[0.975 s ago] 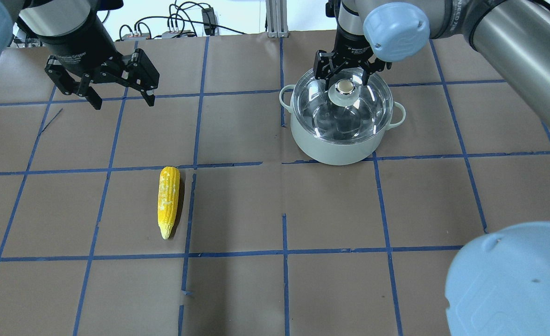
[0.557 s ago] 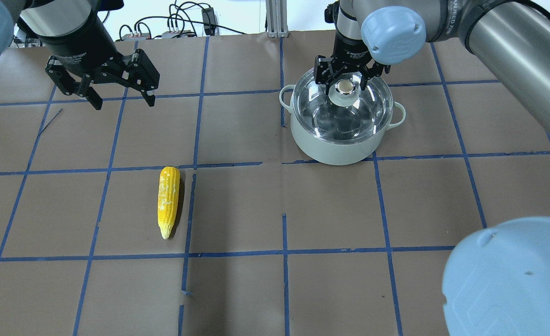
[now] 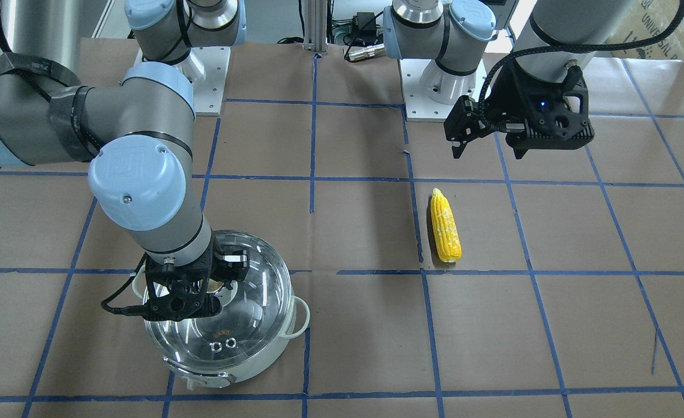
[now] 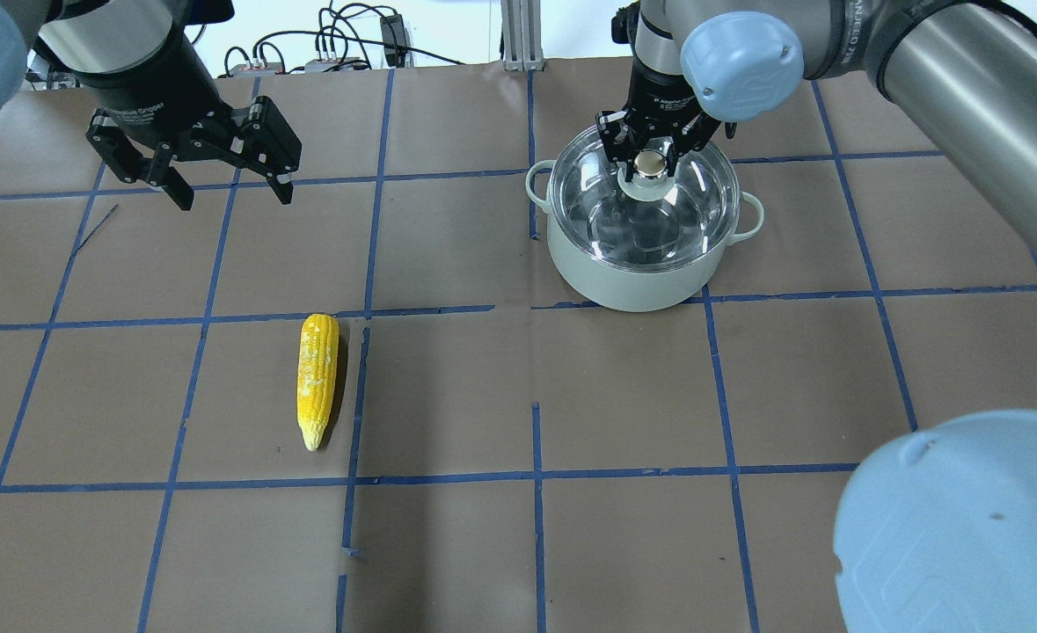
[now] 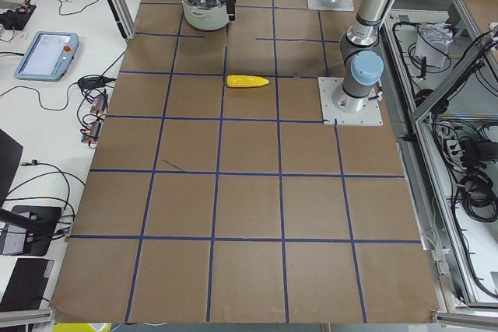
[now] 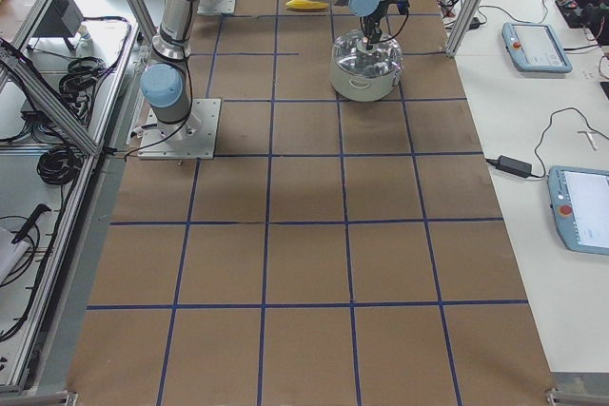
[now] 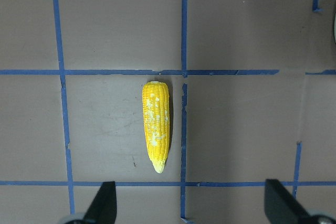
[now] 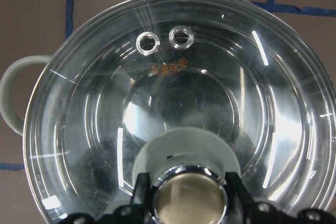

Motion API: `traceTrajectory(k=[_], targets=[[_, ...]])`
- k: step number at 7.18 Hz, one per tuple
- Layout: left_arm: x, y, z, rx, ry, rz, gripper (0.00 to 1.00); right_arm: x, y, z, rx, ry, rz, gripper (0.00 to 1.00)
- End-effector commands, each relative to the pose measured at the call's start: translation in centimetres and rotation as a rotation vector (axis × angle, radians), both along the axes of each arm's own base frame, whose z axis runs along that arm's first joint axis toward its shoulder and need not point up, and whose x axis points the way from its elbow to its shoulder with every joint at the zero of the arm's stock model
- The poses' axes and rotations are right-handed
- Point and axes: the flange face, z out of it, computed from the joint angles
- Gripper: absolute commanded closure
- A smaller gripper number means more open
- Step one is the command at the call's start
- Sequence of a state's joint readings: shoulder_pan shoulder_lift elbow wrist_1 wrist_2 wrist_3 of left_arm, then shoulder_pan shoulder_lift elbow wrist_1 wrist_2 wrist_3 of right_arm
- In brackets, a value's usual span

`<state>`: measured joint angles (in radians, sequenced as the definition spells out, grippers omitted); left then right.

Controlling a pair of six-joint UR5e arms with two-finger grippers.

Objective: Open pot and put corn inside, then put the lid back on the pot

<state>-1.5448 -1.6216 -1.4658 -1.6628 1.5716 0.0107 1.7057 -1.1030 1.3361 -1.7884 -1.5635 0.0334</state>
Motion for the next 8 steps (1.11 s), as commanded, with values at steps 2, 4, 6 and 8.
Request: traceTrajectory(k=[2,4,6,8], targets=[[0.0,-0.2,0.2,-0.004,-0.001,0.0,0.0,-0.2,0.7,2.5,0.02,0.0,0.012,0.72],[0.0,-0.1,0.2,-0.004,-0.001,0.0,0.0,-0.9,3.4,8.2,0.028,-0.001,0.018,0.72],[1.1,-1.6,-7.2,0.088,0.005,-0.063,0.0,-3.0,9.3,14.0,0.066,0.008,0.02,0.72],[1.3,-2.2,-12.6,0.094,0.005,-0.072,0.0,-5.4,13.9,16.5,0.061,0.002,0.026,0.72]])
